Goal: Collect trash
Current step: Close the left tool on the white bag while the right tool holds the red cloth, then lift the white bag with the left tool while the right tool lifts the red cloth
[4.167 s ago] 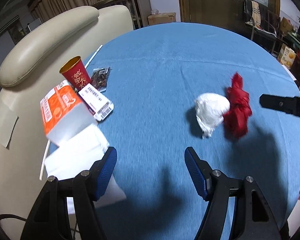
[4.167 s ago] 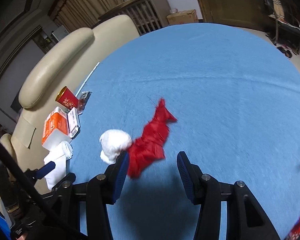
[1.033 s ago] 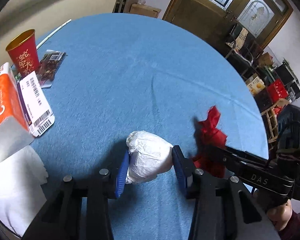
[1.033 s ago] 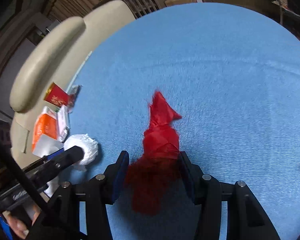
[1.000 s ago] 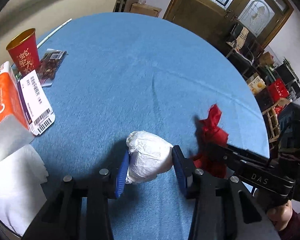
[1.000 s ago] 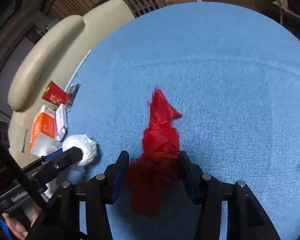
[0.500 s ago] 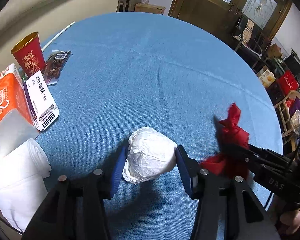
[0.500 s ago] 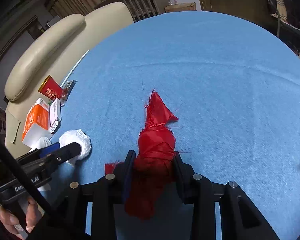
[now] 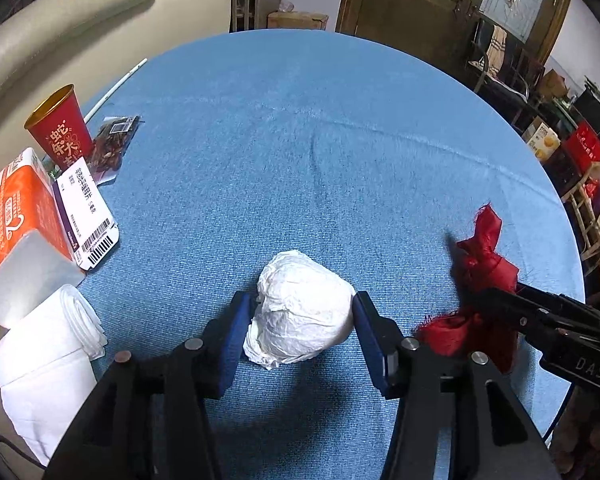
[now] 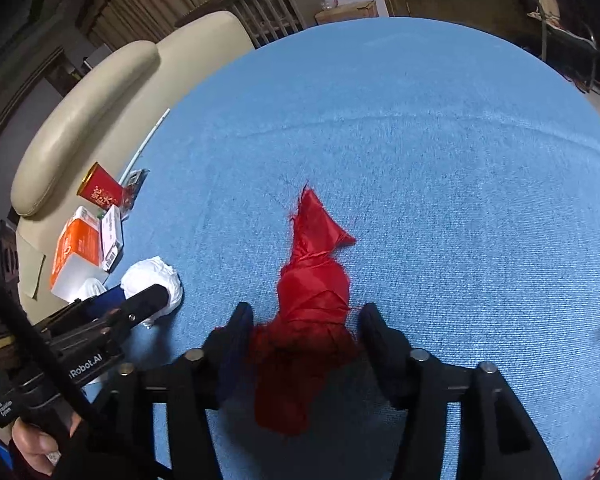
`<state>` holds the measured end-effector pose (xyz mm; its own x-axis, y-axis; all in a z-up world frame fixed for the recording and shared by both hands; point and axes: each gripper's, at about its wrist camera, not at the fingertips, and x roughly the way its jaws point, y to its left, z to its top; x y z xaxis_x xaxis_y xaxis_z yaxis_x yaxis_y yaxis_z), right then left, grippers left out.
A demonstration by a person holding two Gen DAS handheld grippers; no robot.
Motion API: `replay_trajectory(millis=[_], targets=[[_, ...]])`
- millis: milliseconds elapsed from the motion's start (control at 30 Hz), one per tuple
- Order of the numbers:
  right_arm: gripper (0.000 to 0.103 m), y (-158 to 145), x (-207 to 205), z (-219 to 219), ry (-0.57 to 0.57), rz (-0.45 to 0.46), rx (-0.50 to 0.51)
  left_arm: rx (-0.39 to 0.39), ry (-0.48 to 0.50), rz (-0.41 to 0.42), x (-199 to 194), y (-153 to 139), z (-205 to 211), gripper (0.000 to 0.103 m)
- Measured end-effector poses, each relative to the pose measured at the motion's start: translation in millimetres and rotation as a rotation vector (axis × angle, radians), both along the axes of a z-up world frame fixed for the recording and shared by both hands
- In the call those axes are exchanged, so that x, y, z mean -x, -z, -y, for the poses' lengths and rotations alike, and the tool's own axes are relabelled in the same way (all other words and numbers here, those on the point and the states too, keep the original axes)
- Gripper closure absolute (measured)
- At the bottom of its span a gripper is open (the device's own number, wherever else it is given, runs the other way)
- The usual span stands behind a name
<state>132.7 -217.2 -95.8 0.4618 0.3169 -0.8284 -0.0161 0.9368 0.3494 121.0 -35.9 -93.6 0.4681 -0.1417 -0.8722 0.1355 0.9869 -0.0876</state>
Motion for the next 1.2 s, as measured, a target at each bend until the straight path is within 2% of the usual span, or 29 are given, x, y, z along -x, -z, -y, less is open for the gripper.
replay_trajectory(millis=[100, 233, 300, 467, 933, 1200], targets=[[0.041, 0.7, 0.5, 1.1, 0.006, 0.013, 0.000, -0.013, 0.003, 0.002, 0.7, 0.1, 3.3, 0.049], [0.042, 1.9, 0.0, -5.9, -0.003, 0.050, 0.048, -0.021, 0.011, 0.015, 0.2, -1.4, 4.1, 0.049], [0.054, 5.7, -1.1, -9.3, -0.014, 0.051, 0.056, -0.020, 0.017, 0.015, 0.3, -1.6, 5.6, 0.049], [0.060, 7.1, 1.8, -13.5, -0.025, 0.077, 0.090, -0.022, 0.023, 0.031, 4.9, -3.8, 6.8, 0.055], [0.061, -1.1, 14.7, -3.6, -0.009, 0.102, 0.057, -0.063, 0.012, 0.050, 20.2, -15.1, 15.0, 0.057], [0.061, -16.0, 30.4, 4.2, -0.003, 0.140, 0.047, -0.082, 0.017, 0.096, 36.6, -37.7, 24.8, 0.057]])
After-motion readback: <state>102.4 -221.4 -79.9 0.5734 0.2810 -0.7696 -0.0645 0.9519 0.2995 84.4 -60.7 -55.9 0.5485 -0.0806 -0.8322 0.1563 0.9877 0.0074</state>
